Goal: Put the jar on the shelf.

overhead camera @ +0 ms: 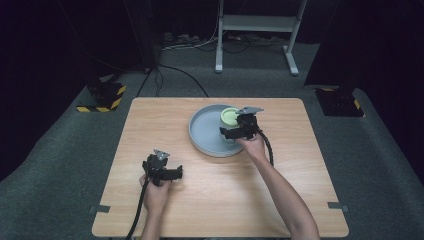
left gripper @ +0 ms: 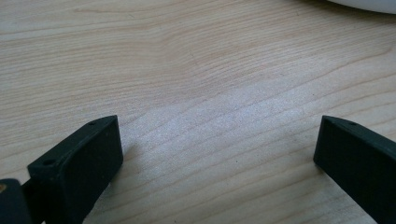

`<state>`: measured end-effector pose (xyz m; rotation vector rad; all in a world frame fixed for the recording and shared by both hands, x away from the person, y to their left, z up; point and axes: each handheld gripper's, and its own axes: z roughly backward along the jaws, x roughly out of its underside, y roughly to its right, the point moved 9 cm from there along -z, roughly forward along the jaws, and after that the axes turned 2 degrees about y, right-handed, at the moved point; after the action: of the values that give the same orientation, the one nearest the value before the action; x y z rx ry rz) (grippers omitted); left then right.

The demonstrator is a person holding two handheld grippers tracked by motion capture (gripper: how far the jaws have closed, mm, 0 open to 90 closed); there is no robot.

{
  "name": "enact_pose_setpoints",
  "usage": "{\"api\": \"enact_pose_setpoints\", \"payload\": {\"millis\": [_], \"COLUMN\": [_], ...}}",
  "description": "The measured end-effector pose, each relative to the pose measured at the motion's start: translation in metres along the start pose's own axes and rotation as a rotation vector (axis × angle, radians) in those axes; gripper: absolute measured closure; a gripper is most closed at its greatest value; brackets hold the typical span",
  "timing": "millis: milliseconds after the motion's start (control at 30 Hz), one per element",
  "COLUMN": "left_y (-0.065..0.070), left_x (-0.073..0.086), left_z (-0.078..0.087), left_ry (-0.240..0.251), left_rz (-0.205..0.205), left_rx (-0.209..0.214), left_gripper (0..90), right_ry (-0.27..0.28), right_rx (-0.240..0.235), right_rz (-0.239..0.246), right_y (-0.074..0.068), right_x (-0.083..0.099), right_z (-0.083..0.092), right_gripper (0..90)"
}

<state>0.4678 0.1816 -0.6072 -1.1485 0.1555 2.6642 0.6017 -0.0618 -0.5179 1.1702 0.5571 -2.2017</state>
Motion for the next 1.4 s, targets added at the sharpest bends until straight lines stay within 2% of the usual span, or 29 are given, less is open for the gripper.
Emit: {"api": "enact_pose_setpoints", "payload": {"millis": [367,1400], "left_y": [0.0,0.0], "left_x": [0.0,0.0], "left_z": [0.0,0.0], "left_ry": [0.0,-0.001], "left_rz": [0.0,0.0], "left_rx": [0.0,-0.001], "left_gripper": [1.3,1.3], "right_ry": [0.014,0.042], "right_rx": [-0.015,-0.038], "right_rz": [-0.01,0.012], "right_y": [0.001,0.001], "right_x": [0.002,0.0], "right_z": [0.006,0.022], "right_gripper": [1.7,1.9]}}
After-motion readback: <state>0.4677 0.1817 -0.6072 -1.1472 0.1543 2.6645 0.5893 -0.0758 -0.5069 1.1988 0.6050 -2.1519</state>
